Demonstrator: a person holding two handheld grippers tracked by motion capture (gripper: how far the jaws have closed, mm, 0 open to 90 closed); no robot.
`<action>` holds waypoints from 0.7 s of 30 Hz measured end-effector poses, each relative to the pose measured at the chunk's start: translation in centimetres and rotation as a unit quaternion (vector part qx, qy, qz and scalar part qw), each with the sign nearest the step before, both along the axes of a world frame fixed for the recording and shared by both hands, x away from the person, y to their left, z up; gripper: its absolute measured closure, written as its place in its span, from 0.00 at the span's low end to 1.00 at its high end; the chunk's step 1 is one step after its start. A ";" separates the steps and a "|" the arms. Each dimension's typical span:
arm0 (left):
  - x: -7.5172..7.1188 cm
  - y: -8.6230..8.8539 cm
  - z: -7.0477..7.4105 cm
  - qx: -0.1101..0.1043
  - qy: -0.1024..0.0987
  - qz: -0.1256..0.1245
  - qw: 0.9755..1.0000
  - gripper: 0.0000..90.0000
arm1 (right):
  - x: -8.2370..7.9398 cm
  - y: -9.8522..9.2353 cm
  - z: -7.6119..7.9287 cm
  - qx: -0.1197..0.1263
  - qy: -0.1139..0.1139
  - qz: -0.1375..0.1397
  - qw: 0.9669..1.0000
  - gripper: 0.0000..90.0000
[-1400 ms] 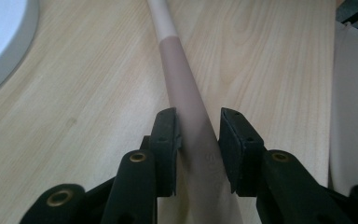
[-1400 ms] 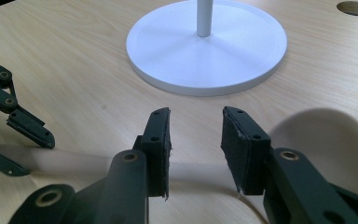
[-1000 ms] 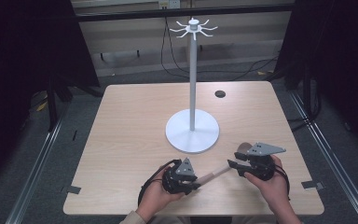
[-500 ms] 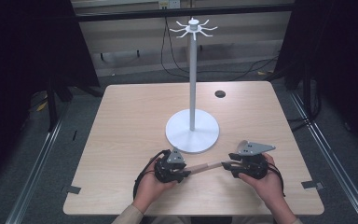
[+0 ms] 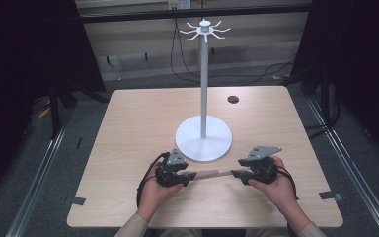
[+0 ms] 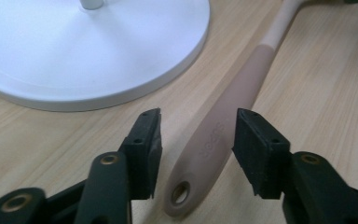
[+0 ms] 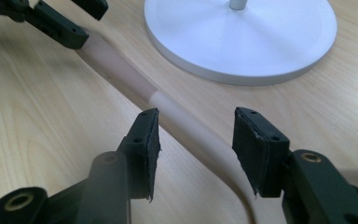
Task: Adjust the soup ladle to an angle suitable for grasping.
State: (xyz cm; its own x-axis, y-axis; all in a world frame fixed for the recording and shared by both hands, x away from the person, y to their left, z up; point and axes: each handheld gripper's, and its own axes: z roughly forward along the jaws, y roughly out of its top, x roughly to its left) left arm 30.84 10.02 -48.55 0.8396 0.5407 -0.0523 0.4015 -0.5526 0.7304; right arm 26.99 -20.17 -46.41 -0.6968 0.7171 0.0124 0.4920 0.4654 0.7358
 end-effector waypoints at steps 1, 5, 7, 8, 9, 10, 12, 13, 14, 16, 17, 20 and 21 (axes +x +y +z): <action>0.0 0.1 0.1 0.007 0.001 -0.002 1.000 0.54 | 0.2 0.1 0.1 -0.007 -0.001 0.005 1.000 0.57; -0.4 0.6 0.1 0.001 0.009 0.005 1.000 0.46 | 1.0 0.4 0.6 -0.027 0.005 0.036 0.999 0.57; -0.6 0.9 0.2 -0.007 0.009 0.009 1.000 0.41 | 1.4 0.5 0.8 -0.047 0.010 0.048 0.998 0.56; -0.6 1.0 0.3 -0.012 0.010 0.011 1.000 0.39 | 1.6 0.6 0.8 -0.056 0.014 0.062 0.996 0.56; -0.7 1.2 0.2 -0.011 0.007 0.015 1.000 0.37 | 1.8 0.7 0.8 -0.072 0.018 0.067 0.995 0.56; -0.8 1.4 0.3 -0.009 0.010 0.019 1.000 0.35 | 2.0 0.9 0.8 -0.082 0.021 0.081 0.993 0.56; -0.9 1.6 0.2 -0.011 0.011 0.021 1.000 0.33 | 2.3 1.0 0.7 -0.093 0.022 0.096 0.991 0.56; -1.0 1.9 0.2 -0.012 0.014 0.024 1.000 0.33 | 2.5 1.2 0.6 -0.102 0.025 0.108 0.989 0.57; -1.1 2.3 0.2 -0.014 0.010 0.030 0.999 0.32 | 2.9 1.7 0.5 -0.116 0.033 0.124 0.985 0.58; -1.2 2.6 0.3 -0.013 0.013 0.033 0.999 0.30 | 3.3 2.2 0.4 -0.131 0.036 0.143 0.980 0.59; -1.3 3.1 0.3 -0.014 0.009 0.043 0.999 0.29 | 3.5 2.5 0.3 -0.136 0.037 0.150 0.979 0.60; -1.4 3.7 0.3 -0.022 0.013 0.050 0.998 0.26 | 4.0 3.1 0.3 -0.149 0.044 0.167 0.974 0.61; -1.5 4.2 0.3 -0.021 0.016 0.054 0.998 0.26 | 4.4 3.7 0.3 -0.166 0.048 0.181 0.968 0.62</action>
State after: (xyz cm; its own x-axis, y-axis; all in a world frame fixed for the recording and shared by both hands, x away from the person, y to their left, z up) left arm 29.33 14.20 -48.27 0.7735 0.6256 -0.1019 0.4808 -0.4743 0.7375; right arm 31.36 -16.44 -46.11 -0.9105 0.4014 -0.0989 0.3112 0.8230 0.4753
